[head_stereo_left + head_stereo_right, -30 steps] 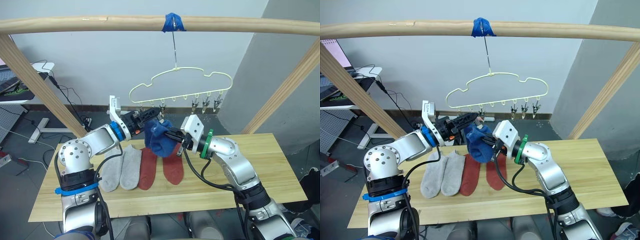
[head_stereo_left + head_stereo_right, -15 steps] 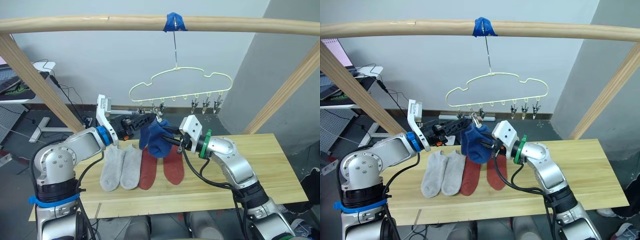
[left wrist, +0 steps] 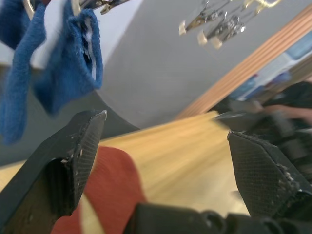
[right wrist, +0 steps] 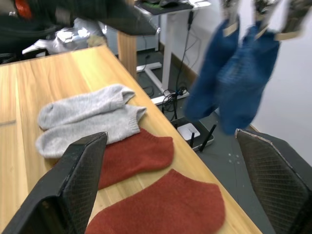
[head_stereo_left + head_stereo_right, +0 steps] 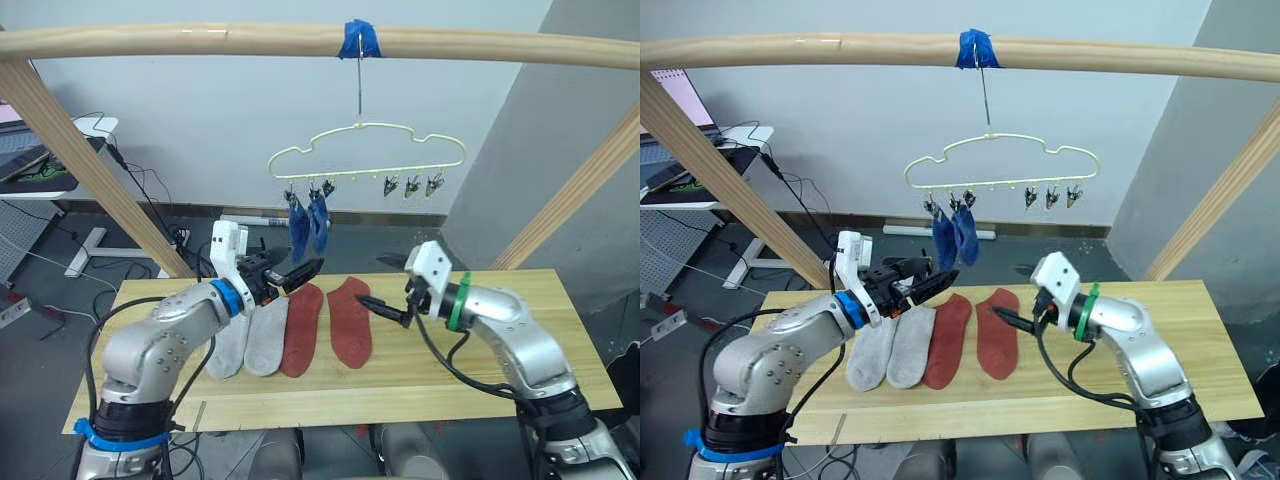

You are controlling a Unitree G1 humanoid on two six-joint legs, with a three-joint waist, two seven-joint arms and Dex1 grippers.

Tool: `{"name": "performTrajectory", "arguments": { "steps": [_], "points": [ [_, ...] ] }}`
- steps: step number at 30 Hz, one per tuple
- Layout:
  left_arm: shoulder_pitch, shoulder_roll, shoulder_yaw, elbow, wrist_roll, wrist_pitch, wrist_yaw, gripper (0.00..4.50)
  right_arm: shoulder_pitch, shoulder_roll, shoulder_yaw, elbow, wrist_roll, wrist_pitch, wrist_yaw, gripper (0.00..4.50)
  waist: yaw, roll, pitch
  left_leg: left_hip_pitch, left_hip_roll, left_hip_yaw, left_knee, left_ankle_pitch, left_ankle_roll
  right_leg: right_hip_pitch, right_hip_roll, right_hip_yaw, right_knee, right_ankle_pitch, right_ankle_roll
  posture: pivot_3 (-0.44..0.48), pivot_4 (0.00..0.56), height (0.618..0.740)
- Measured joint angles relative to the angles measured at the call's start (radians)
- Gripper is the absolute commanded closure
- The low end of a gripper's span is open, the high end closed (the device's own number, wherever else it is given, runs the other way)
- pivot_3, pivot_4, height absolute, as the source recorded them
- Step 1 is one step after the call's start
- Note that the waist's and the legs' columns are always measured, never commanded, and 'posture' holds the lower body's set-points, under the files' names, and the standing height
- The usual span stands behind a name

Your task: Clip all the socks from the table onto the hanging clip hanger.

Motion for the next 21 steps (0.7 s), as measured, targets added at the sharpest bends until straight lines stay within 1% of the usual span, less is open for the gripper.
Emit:
{"name": "performTrajectory", "arguments": {
  "steps": [3, 6, 9, 12, 17, 21],
  "points": [
    [0.007, -0.034, -0.052, 0.001, 0.122, -0.144, -0.016, 0.00, 0.002, -0.001, -0.095, -0.083, 0.101, 0.089, -0.034, 0.02, 0.003, 0.000, 0.000, 0.000, 0.000, 0.000, 0.000, 0.000, 0.000, 0.000, 0.000, 0.000, 0.000, 0.000, 0.000, -0.146, 0.185, 0.740],
    [0.011, -0.076, -0.076, 0.006, 0.196, -0.253, -0.023, 0.60, 0.012, -0.010, -0.157, -0.119, 0.158, 0.140, -0.064, 0.00, 0.004, 0.000, 0.000, 0.000, 0.000, 0.001, 0.000, 0.000, 0.000, 0.000, 0.000, 0.000, -0.001, -0.001, -0.002, -0.150, 0.185, 0.740],
    [0.010, -0.112, -0.091, 0.024, 0.239, -0.311, -0.024, 1.44, 0.021, -0.023, -0.182, -0.133, 0.181, 0.163, -0.082, 0.00, 0.003, 0.000, 0.001, 0.000, 0.000, 0.001, 0.000, 0.000, 0.000, 0.000, 0.000, 0.000, 0.000, -0.001, -0.002, -0.160, 0.183, 0.740],
    [0.001, -0.137, -0.121, 0.064, 0.308, -0.358, -0.014, 1.44, 0.026, -0.040, -0.190, -0.143, 0.184, 0.170, -0.095, 0.00, 0.003, -0.001, 0.001, 0.000, 0.000, 0.001, 0.000, 0.000, 0.000, 0.000, 0.000, 0.000, 0.000, -0.001, -0.002, -0.167, 0.181, 0.740],
    [-0.043, -0.229, -0.152, 0.165, 0.416, -0.470, 0.029, 1.44, 0.026, -0.039, -0.188, -0.177, 0.184, 0.175, -0.135, 0.00, 0.002, -0.001, 0.001, 0.000, 0.000, 0.002, 0.001, 0.000, 0.000, 0.000, 0.000, 0.000, 0.000, 0.001, 0.001, -0.175, 0.176, 0.740],
    [-0.069, -0.263, -0.155, 0.229, 0.463, -0.531, 0.047, 1.44, 0.022, -0.039, -0.185, -0.208, 0.196, 0.181, -0.147, 0.00, -0.002, -0.001, 0.001, 0.000, 0.000, 0.001, 0.000, 0.000, 0.000, 0.000, 0.000, 0.000, 0.000, 0.001, 0.001, -0.181, 0.171, 0.740]
  ]
}}
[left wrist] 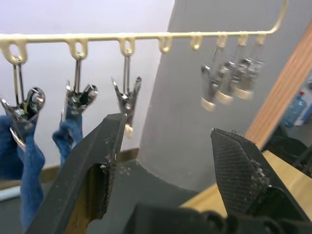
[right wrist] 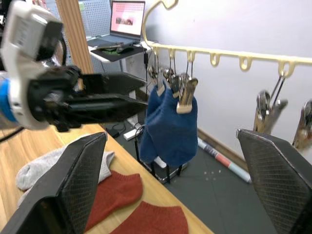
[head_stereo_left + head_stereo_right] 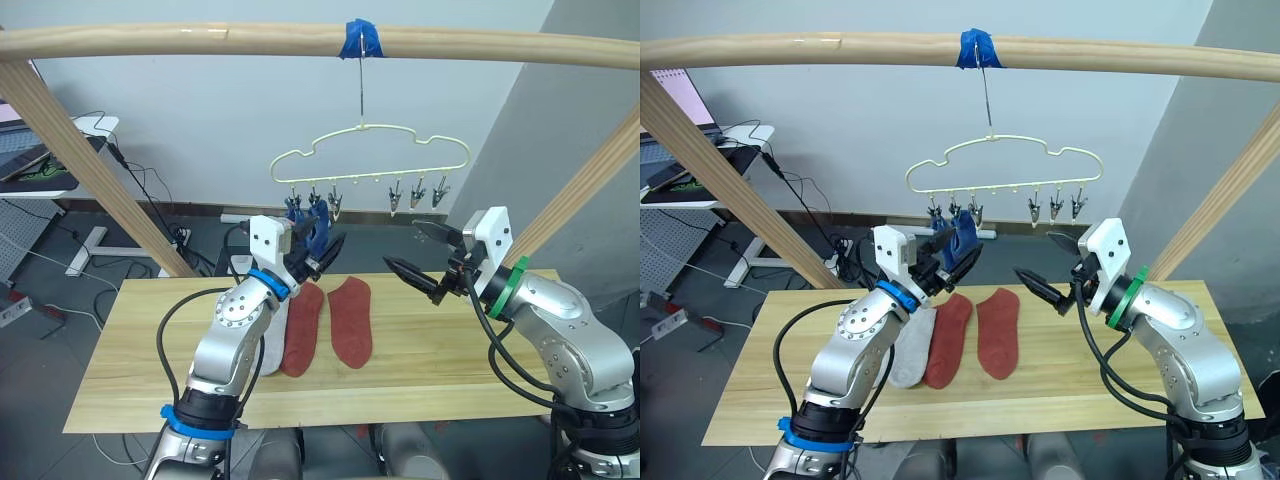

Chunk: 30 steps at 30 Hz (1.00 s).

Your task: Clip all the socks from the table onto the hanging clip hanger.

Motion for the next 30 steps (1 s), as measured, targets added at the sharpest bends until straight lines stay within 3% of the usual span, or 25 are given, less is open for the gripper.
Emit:
{"name": "performTrajectory", "arguments": {
  "steps": [8, 30],
  "points": [
    [-0.056, -0.036, 0.001, 0.111, 0.067, -0.072, 0.009, 1.44, -0.016, -0.001, 0.000, -0.016, 0.041, 0.010, 0.000, 0.00, -0.001, 0.000, 0.000, 0.000, 0.000, 0.000, 0.001, 0.000, 0.000, 0.000, 0.000, 0.000, 0.000, 0.000, 0.000, -0.192, 0.166, 0.740],
    [-0.229, -0.106, 0.049, 0.449, 0.106, -0.214, 0.037, 1.44, -0.039, -0.007, 0.035, -0.017, 0.048, -0.002, -0.014, 0.00, -0.008, 0.000, 0.000, 0.000, 0.000, 0.000, 0.002, 0.000, 0.000, 0.001, 0.000, 0.000, 0.001, 0.001, 0.001, -0.220, 0.168, 0.740]
  ]
}}
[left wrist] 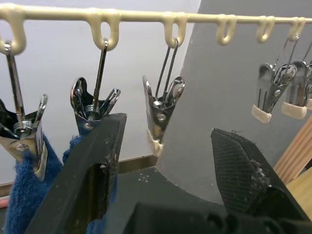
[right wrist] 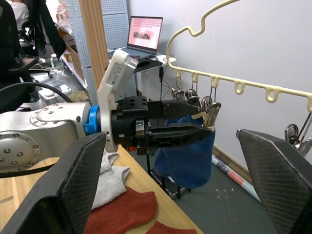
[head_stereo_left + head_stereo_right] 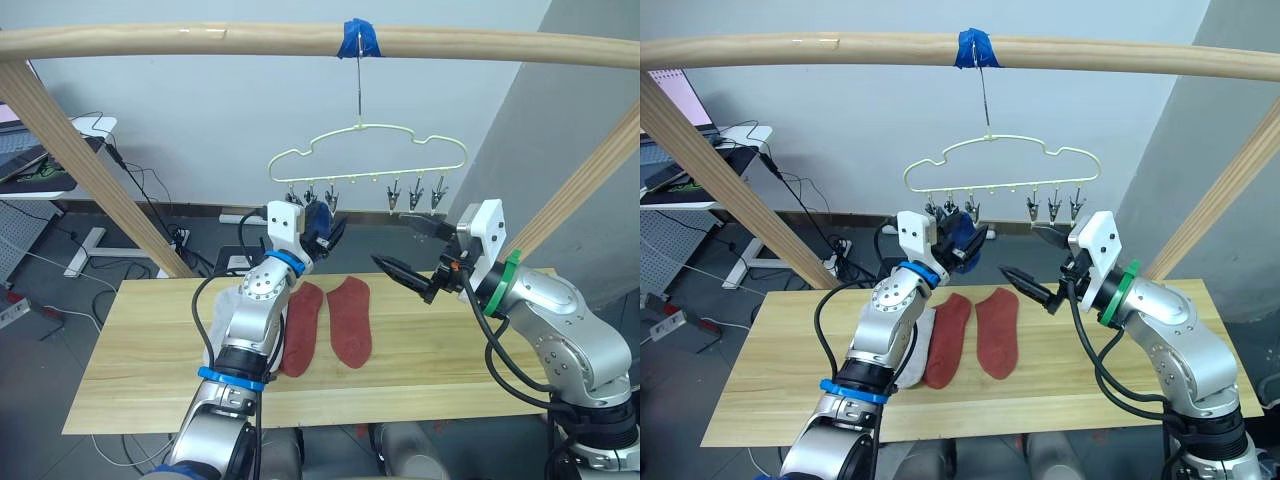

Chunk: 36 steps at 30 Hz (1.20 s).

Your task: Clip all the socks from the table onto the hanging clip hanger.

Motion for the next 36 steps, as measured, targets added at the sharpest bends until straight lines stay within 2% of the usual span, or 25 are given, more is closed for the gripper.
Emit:
{"name": "performTrajectory", "arguments": {
  "steps": [14, 36],
  "points": [
    [-0.078, -0.009, 0.011, 0.110, 0.001, -0.068, -0.001, 1.44, 0.000, -0.012, 0.000, 0.000, 0.002, -0.001, -0.014, 0.00, -0.021, 0.000, 0.000, 0.000, 0.000, 0.000, 0.002, 0.000, 0.000, 0.001, 0.000, 0.000, 0.001, 0.000, 0.001, -0.229, 0.170, 0.740],
    [-0.103, -0.028, 0.012, 0.149, 0.004, -0.108, -0.014, 1.44, 0.006, -0.018, 0.001, 0.000, -0.001, -0.010, -0.030, 0.00, -0.025, 0.000, 0.000, 0.000, 0.000, 0.000, 0.002, 0.000, 0.000, 0.001, 0.000, 0.000, 0.001, 0.000, 0.001, -0.244, 0.172, 0.740]
  ]
}}
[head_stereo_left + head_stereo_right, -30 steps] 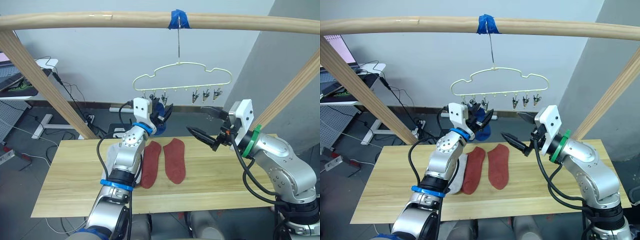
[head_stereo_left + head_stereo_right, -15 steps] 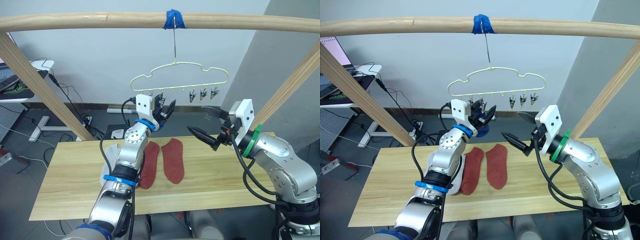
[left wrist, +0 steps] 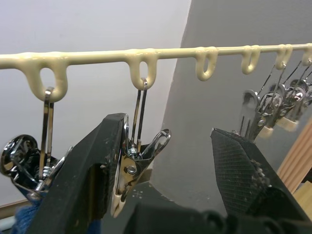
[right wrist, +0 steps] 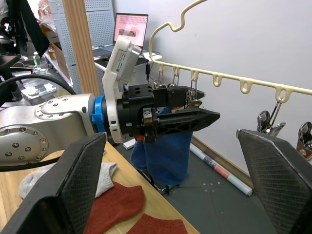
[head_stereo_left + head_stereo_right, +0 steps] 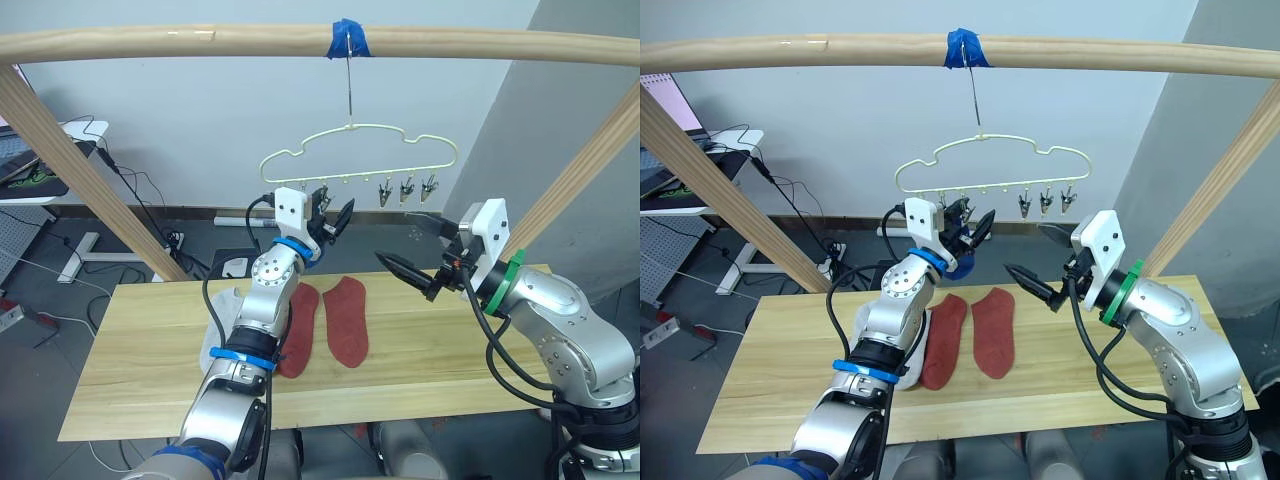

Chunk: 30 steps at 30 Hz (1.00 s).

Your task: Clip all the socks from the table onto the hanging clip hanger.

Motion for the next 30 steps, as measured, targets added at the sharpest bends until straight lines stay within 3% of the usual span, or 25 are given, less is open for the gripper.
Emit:
{"name": "performTrajectory", "arguments": {
  "steps": [3, 6, 27, 30],
  "points": [
    [0.000, 0.000, 0.000, 0.001, 0.000, -0.001, -0.001, 2.00, 0.002, -0.001, 0.000, 0.000, 0.000, 0.000, 0.000, 0.00, 0.000, 0.000, 0.000, 0.000, 0.000, 0.000, 0.000, 0.000, 0.000, 0.000, 0.000, 0.000, 0.000, 0.000, 0.000, -0.244, 0.171, 0.740],
    [0.000, -0.001, 0.001, 0.003, 0.000, -0.001, -0.001, 2.93, 0.003, -0.001, 0.000, 0.000, 0.000, 0.000, 0.000, 0.00, 0.000, 0.000, 0.000, 0.000, 0.000, 0.000, 0.000, 0.000, 0.000, 0.000, 0.000, 0.000, 0.000, 0.000, 0.000, -0.243, 0.173, 0.740],
    [-0.019, -0.005, 0.019, 0.025, 0.001, -0.002, 0.007, 2.93, 0.003, -0.001, 0.001, 0.000, 0.000, -0.001, 0.000, 0.00, 0.000, 0.000, 0.000, 0.000, 0.000, 0.000, 0.000, 0.000, 0.000, 0.000, 0.000, 0.000, 0.000, 0.000, 0.000, -0.238, 0.171, 0.740],
    [-0.019, -0.005, 0.019, 0.025, 0.001, -0.002, 0.002, 3.70, 0.002, -0.001, 0.001, 0.000, 0.000, -0.001, 0.000, 0.00, 0.000, 0.000, 0.000, 0.000, 0.000, 0.000, 0.000, 0.000, 0.000, 0.000, 0.000, 0.000, 0.000, 0.000, 0.000, -0.237, 0.171, 0.740]
  ]
}}
